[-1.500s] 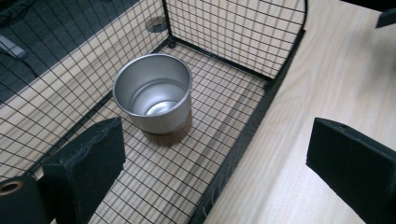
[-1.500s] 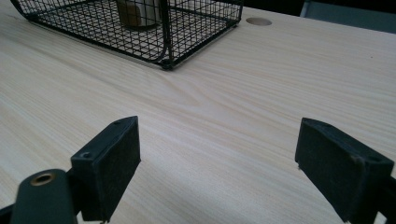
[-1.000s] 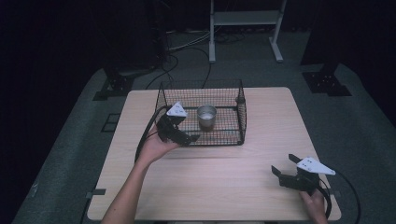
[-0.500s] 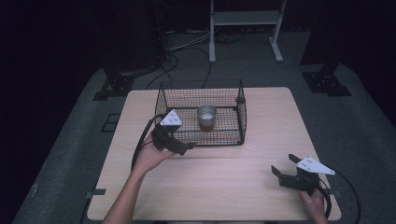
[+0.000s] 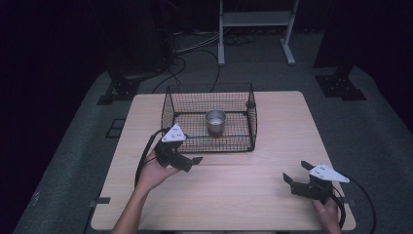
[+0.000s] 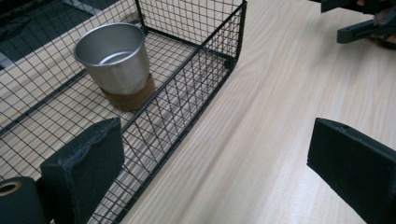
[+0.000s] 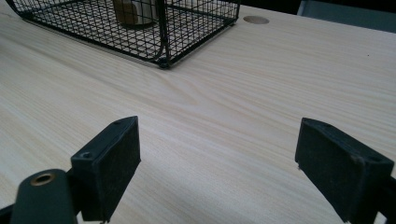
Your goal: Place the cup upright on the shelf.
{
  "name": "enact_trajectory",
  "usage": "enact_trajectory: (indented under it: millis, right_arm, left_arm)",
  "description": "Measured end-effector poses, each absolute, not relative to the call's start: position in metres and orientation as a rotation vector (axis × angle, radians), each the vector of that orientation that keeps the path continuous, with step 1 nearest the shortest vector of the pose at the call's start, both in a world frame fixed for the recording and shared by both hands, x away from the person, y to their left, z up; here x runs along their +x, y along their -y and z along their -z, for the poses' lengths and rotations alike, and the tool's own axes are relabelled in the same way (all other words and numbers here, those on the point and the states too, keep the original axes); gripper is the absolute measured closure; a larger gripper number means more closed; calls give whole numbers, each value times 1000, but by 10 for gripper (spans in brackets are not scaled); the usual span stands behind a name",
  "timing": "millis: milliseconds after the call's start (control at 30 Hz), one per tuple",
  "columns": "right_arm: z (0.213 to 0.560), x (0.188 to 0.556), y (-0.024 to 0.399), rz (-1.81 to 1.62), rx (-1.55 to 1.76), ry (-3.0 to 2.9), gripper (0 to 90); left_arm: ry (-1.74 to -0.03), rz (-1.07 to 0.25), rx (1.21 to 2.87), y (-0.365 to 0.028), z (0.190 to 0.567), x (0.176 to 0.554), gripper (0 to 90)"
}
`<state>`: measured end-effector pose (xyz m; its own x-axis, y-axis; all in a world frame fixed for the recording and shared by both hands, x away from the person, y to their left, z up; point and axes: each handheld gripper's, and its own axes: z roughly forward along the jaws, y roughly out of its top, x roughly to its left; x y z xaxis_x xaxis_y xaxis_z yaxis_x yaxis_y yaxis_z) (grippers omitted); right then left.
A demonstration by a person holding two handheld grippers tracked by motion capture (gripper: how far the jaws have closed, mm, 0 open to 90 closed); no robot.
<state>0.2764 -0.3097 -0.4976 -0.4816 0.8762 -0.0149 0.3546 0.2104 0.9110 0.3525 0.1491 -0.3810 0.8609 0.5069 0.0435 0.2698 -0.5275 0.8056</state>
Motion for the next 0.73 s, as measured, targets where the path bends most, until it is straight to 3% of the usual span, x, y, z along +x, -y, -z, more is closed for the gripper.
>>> enact_trajectory:
  millis: [633, 733]
  right_arm:
    - [498, 277, 310, -1240, 1142, -1941, 134]
    - [498, 277, 310, -1242, 1142, -1942, 134]
  left_arm:
    - [-591, -341, 2097, -164, 401, 329, 25]
    - [-608, -316, 2029, -172, 406, 323, 19]
